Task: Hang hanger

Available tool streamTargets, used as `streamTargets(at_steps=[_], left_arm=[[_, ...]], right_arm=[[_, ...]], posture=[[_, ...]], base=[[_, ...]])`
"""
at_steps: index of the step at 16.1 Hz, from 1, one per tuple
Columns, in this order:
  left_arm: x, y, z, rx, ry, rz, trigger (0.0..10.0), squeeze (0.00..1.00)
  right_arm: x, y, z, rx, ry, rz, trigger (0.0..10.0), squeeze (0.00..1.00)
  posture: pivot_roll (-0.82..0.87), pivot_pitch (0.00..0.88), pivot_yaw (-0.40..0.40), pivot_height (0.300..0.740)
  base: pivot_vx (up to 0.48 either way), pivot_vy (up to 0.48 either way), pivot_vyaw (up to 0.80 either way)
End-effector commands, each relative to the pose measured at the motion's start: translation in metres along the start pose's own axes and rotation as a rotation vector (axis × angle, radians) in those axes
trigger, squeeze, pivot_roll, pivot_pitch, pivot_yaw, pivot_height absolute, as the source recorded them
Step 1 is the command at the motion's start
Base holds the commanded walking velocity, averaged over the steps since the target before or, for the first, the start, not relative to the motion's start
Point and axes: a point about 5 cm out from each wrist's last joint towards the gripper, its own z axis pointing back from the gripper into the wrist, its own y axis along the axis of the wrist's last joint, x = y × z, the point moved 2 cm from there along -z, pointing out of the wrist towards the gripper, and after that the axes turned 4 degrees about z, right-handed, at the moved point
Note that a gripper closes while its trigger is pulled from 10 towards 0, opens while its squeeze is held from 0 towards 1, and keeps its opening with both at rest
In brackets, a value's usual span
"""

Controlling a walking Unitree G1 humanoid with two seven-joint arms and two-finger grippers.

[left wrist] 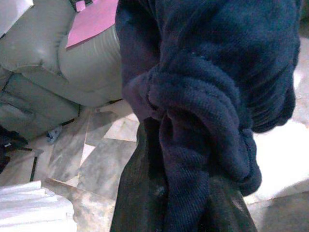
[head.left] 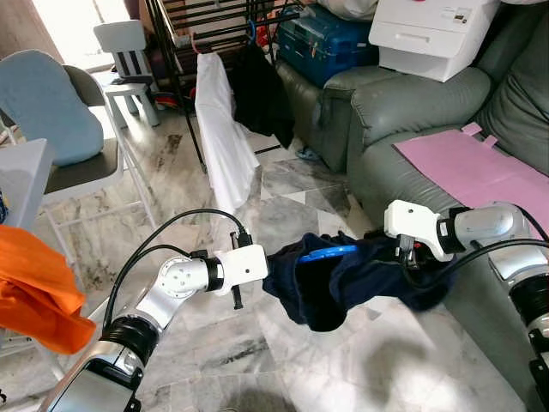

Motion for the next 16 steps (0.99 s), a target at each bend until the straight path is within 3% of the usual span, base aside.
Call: streamTargets(at_steps=[1, 5, 6, 8, 9, 14, 15, 16], left_arm=[[-0.007, 0.011, 0.000, 0.037, 0.008, -0.063, 0.0, 0.00], [-0.008, 0.010, -0.001, 0.025, 0.021, -0.060, 0.0, 0.00], [-0.009, 0.009, -0.001, 0.019, 0.032, -0.060, 0.2, 0.00], [-0.013, 0.006, -0.001, -0.006, 0.069, -0.049, 0.7, 0.00], [-0.013, 0.006, -0.001, -0.006, 0.066, -0.050, 1.0, 0.00], [-0.015, 0.004, -0.002, -0.020, 0.075, -0.049, 1.5, 0.00], [-0.015, 0.005, -0.002, -0.016, 0.077, -0.049, 1.3, 0.00], [-0.015, 0.007, -0.003, -0.009, 0.074, -0.051, 1.2, 0.00]], right_arm=[[0.002, 0.009, -0.004, 0.011, 0.031, 0.048, 0.0, 0.00], [0.002, 0.010, -0.005, -0.022, 0.020, 0.119, 0.0, 0.00], [0.004, 0.013, -0.006, -0.023, -0.004, 0.145, 10.0, 0.00], [0.010, 0.019, -0.007, -0.008, -0.069, 0.160, 10.0, 0.00], [0.010, 0.022, -0.007, 0.006, -0.067, 0.161, 10.0, 1.00], [0.008, 0.038, -0.002, 0.016, -0.032, 0.241, 10.0, 1.00], [0.007, 0.037, -0.003, 0.012, -0.029, 0.243, 10.0, 0.59], [0.005, 0.031, -0.005, -0.007, -0.014, 0.233, 10.0, 0.00]], posture=[[-0.23, 0.000, 0.097, 0.740], [-0.23, 0.000, 0.094, 0.740], [-0.23, 0.000, 0.092, 0.740], [-0.23, 0.000, 0.092, 0.740], [-0.23, 0.000, 0.092, 0.740], [-0.24, 0.000, 0.093, 0.740], [-0.24, 0.000, 0.093, 0.740], [-0.24, 0.000, 0.092, 0.740]], base=[[0.000, 0.000, 0.00], [0.000, 0.000, 0.00], [0.000, 0.000, 0.00], [0.000, 0.000, 0.00], [0.000, 0.000, 0.00], [0.000, 0.000, 0.00], [0.000, 0.000, 0.00], [0.000, 0.000, 0.00]])
